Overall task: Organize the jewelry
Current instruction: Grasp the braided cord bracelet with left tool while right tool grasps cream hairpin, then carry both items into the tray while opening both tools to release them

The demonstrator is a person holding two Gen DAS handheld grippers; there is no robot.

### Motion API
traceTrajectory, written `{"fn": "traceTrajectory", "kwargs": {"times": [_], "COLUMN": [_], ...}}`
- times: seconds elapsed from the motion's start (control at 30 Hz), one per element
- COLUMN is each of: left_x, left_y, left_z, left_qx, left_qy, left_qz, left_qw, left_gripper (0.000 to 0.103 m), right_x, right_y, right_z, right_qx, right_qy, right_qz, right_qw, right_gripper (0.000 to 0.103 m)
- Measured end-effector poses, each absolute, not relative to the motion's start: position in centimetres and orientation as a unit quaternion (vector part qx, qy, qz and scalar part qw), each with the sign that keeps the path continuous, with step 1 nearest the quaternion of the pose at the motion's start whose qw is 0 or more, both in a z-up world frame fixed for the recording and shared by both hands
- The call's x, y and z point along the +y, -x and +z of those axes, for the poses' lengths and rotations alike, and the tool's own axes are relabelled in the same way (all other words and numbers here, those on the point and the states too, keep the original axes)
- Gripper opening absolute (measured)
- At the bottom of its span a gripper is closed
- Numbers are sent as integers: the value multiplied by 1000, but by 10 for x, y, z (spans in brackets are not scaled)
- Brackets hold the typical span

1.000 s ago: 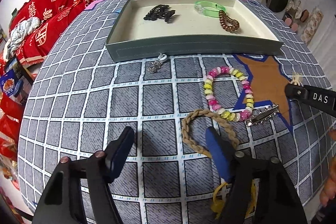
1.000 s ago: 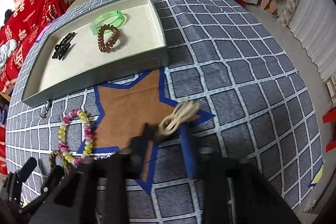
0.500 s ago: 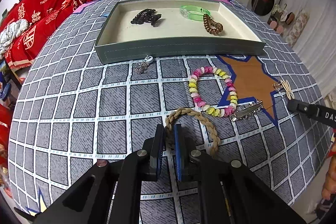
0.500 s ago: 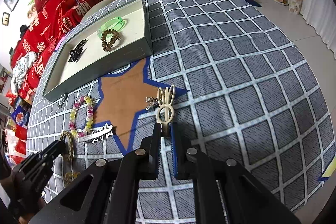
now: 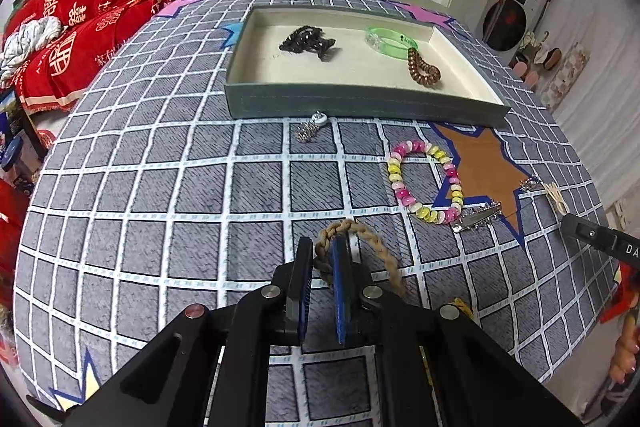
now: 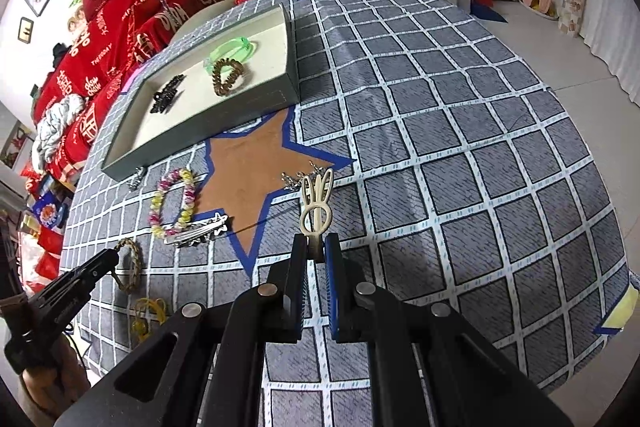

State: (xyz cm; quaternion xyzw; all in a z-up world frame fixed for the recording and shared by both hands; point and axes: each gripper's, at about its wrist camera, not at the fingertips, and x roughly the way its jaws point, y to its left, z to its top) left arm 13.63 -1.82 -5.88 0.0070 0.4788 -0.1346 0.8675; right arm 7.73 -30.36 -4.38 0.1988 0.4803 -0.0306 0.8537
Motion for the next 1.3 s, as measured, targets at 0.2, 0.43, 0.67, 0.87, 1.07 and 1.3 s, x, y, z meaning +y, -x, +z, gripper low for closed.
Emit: {"fn": "traceTrajectory", "kwargs": {"times": [0.2,0.43,0.67,0.87,1.07,1.3], "left_x": [-10,-5,-5,-11,-20,-34], "left_y": [-133,-138,-148,-167,-196,-239], "left_z": [-43,-18,3,21,35,35], "left_qx": [466,446,433,418,403,403], "left_qy": [-1,5,8,2,-5,-12], "left_qz": [-141,-149,-158,-159,-159,-154], "left_qw": [873,882,888,894,901,902], "left_gripper": [18,18,18,18,18,18], "right_x": [-304,-297,-287,-283,-277,-265], "right_y": [-73,-80,-97,-120,-150,-200], "right_z": [-30,-10,8,21,35,37], "right_qx": [469,453,441,433,425,429], "right_qy": [-203,-200,-182,-167,-147,-121], "right_qz": [-19,3,23,35,47,60], "right_qw": [859,869,878,885,892,893], "right_gripper": [9,9,9,9,9,9]}}
